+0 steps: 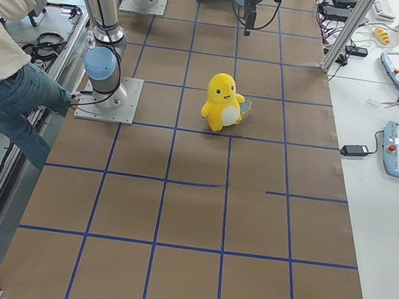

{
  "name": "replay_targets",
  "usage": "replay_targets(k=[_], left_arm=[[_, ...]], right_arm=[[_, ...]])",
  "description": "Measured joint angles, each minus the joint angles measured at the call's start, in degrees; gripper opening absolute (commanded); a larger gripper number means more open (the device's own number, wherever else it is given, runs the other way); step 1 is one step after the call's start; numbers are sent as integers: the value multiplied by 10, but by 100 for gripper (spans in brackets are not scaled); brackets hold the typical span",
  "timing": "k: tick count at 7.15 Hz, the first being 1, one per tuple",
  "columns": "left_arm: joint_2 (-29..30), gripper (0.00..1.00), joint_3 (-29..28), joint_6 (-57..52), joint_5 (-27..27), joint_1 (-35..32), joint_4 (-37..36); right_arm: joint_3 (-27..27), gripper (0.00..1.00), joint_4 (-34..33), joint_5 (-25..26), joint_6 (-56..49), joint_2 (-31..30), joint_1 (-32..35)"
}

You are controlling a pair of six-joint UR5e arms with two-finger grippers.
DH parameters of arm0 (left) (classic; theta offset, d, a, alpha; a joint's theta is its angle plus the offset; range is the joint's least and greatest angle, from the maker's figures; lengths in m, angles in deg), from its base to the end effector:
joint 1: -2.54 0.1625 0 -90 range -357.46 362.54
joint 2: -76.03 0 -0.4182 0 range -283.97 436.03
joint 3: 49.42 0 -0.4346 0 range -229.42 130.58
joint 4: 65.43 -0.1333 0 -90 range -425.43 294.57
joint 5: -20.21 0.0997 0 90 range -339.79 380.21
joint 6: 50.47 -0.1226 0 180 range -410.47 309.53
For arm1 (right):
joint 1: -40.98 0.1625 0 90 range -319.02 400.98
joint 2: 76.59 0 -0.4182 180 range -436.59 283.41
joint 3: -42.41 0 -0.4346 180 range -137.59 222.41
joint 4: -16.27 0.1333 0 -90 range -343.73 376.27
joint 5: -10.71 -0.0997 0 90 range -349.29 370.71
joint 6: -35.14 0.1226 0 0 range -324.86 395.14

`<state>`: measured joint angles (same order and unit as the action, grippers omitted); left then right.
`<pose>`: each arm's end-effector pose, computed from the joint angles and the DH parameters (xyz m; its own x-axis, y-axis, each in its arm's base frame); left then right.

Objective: Pull drawer sideways
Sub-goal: 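Pull the handle with the left gripper, sliding the drawer out of the cabinet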

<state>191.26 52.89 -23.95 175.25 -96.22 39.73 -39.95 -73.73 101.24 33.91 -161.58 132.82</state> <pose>-0.1045 -0.5324 0.1653 -0.3161 0.4278 -0.8468 -0.0546 0.8829 0.4665 0.1506 -0.5713 0.4812 -0.9985 -0.0531 0.0102 -0.0535 0.9975 -0.0457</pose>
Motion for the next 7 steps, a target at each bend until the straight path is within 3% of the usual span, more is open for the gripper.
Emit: replay_targets(k=[7], left_arm=[[1,15,0,-7,4,-31,1]], right_arm=[[0,100,0,0,0,0,0]])
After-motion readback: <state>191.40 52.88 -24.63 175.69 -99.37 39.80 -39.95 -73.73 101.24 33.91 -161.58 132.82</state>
